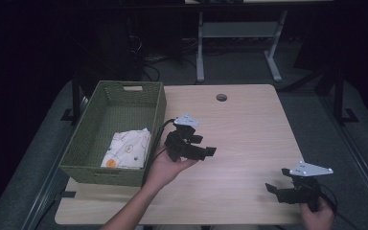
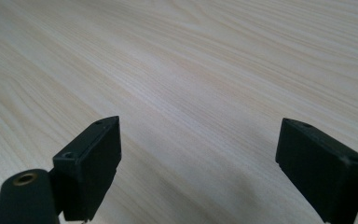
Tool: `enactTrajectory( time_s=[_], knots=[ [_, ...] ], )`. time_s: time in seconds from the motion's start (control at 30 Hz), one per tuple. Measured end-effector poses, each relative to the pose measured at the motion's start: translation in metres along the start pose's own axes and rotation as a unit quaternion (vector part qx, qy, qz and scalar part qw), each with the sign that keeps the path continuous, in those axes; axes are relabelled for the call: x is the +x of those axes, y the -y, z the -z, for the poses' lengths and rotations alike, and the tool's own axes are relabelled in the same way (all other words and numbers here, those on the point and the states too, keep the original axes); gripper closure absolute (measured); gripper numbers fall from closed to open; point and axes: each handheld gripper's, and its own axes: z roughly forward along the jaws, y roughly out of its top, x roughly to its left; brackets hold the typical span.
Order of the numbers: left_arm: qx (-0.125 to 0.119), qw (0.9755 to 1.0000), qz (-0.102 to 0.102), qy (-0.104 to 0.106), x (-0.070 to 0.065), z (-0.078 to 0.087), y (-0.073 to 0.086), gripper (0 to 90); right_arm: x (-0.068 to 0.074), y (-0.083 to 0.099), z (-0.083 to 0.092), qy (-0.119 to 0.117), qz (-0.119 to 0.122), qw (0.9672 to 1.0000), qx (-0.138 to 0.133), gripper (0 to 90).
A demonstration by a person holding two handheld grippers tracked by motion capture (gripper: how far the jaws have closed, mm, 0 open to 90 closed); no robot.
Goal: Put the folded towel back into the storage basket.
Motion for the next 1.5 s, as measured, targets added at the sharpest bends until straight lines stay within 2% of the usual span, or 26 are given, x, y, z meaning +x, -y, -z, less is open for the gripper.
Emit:
enactTrajectory(
  time_s=[0.1,0.33,0.4,0.47,0.6,1.0,1.07,1.13,1.27,1.5],
  knots=[
    [0.001,1.0000,0.002,0.007,-0.003,-0.004,0.003,31.5,0.000,0.000,0.000,0.001,-0.001,1.0000,0.000,13.7],
    [0.001,1.0000,-0.004,0.004,-0.010,-0.012,0.009,29.0,0.001,0.000,-0.002,0.002,0.001,1.0000,0.007,13.7],
    [0.002,1.0000,-0.002,0.009,-0.010,-0.015,0.013,28.7,0.001,0.000,-0.003,0.003,0.004,1.0000,0.007,13.8],
    [0.004,1.0000,-0.004,0.004,-0.011,-0.017,0.016,28.5,0.001,0.000,-0.003,0.003,0.003,1.0000,0.006,13.7],
    [0.005,0.9999,0.006,0.008,-0.010,-0.023,0.024,28.3,0.001,0.000,-0.003,0.003,0.002,1.0000,0.007,13.7],
    [0.009,0.9999,-0.003,0.004,-0.015,-0.035,0.038,28.1,0.001,0.000,-0.004,0.002,0.002,1.0000,0.009,13.8],
    [0.009,0.9999,0.000,0.007,-0.016,-0.036,0.040,28.0,0.001,0.000,-0.004,0.002,0.002,1.0000,0.009,13.7],
    [0.007,1.0000,-0.001,0.007,-0.016,-0.037,0.042,28.0,0.002,0.001,-0.004,0.002,0.001,1.0000,0.009,13.7],
    [-0.005,0.9997,0.014,0.022,-0.016,-0.037,0.049,27.9,0.002,0.001,-0.004,0.001,0.002,1.0000,0.009,13.8],
    [-0.013,0.9995,0.008,0.026,-0.022,-0.037,0.061,27.9,0.003,0.000,-0.004,0.001,0.001,1.0000,0.009,13.7]
  ],
)
